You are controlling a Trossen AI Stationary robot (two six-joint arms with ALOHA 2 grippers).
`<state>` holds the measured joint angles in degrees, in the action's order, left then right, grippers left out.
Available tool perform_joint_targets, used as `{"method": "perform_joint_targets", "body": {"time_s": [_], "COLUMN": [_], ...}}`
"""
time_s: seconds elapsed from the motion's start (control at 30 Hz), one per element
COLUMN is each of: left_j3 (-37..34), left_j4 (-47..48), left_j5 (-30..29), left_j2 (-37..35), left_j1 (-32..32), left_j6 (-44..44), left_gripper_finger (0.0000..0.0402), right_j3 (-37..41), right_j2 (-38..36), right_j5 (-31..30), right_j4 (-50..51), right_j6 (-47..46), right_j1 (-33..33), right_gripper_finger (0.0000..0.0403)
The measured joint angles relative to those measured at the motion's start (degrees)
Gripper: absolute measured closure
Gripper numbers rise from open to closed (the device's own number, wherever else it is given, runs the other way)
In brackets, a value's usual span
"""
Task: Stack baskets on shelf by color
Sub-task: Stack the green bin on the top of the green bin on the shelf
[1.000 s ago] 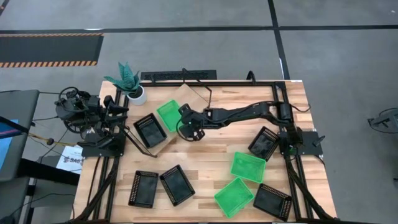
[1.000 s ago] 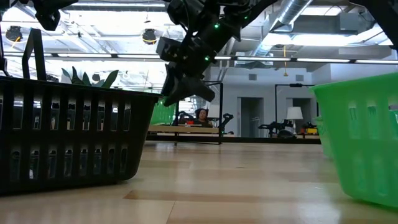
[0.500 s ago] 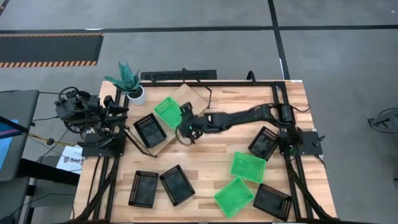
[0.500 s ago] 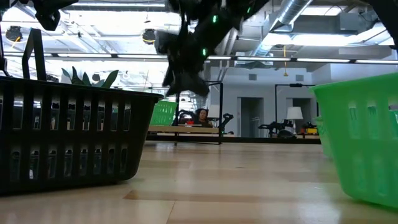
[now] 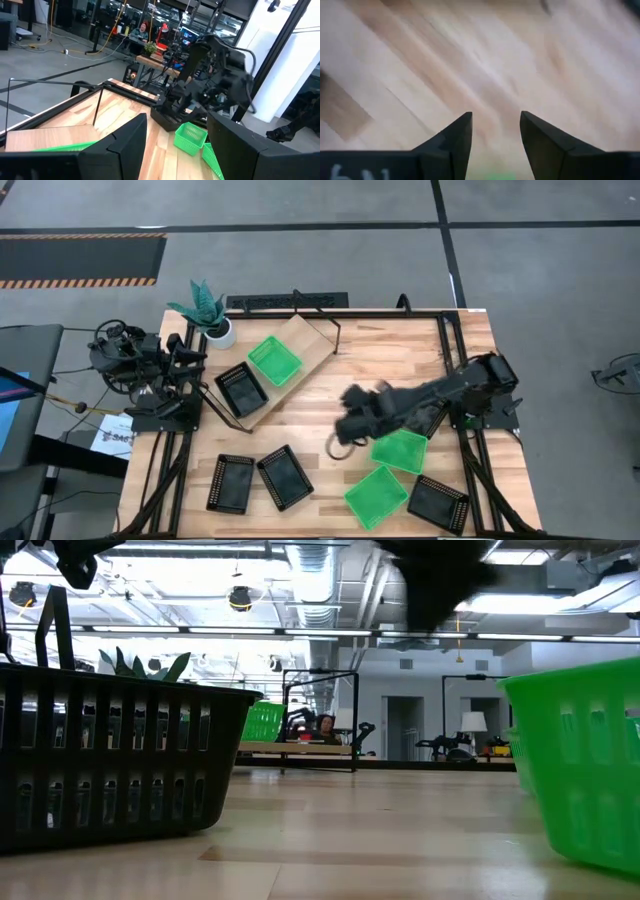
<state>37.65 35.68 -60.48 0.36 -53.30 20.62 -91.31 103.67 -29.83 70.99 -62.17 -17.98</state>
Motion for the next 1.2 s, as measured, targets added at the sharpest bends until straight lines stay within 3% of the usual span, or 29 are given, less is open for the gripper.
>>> {"method": "perform_joint_targets", "body": {"time_s": [0.17,0.47,0.7,0.83,0.93,1.07,1.2], "left_j3": [0.0,0.0,0.0,0.0,0.0,0.0,0.0], "left_j4": [0.0,0.0,0.0,0.0,0.0,0.0,0.0], "left_j5": [0.0,0.0,-0.2,-0.2,-0.2,-0.3,-0.3], "left_j2": [0.0,0.0,0.0,0.0,0.0,0.0,0.0], "left_j1": [0.0,0.0,0.0,0.0,0.0,0.0,0.0], "left_j6": [0.0,0.0,-0.4,-1.0,-1.6,-1.9,-1.9], "left_gripper_finger": [0.0203,0.0203,0.0203,0.0203,0.0203,0.0203,0.0203], "right_j3": [0.0,0.1,0.1,0.1,0.1,0.1,-1.1], "right_j2": [0.8,9.7,17.6,19.6,19.6,19.1,18.2], "right_j5": [6.5,11.3,19.4,19.5,19.5,18.1,14.9], "right_j4": [12.4,8.6,6.8,4.2,3.2,3.4,1.4], "right_j6": [-22.8,-38.3,-40.0,-38.8,-36.9,-34.3,-30.7], "right_j1": [-5.7,-9.3,-9.1,-8.4,-7.6,-6.4,-5.7], "right_gripper_finger": [0.0222,0.0218,0.0214,0.023,0.0272,0.0372,0.0388]}}
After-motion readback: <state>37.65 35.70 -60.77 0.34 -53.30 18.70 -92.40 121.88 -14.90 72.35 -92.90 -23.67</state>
